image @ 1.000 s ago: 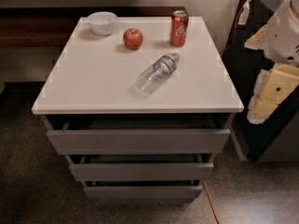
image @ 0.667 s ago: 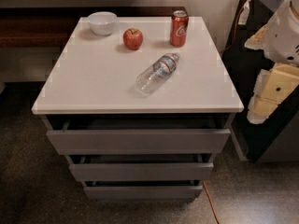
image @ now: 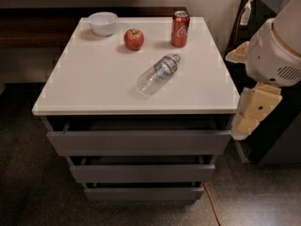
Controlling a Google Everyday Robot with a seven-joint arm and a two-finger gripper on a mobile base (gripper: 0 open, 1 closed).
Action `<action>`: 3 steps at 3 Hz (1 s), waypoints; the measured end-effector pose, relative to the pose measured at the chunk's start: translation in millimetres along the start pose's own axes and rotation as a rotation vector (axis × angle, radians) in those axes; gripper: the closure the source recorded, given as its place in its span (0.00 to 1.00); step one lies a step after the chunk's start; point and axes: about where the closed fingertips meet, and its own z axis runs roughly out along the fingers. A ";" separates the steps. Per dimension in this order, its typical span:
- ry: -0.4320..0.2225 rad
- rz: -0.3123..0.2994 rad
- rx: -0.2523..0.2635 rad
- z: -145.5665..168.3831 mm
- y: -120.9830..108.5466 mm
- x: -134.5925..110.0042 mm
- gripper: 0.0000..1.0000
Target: Place water bottle into top drawer
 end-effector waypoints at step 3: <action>-0.082 -0.217 -0.032 77.4 55.7 -36.8 0.00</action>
Offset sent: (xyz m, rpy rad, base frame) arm -0.0294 0.0661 -0.0687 0.0756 -0.0093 0.2572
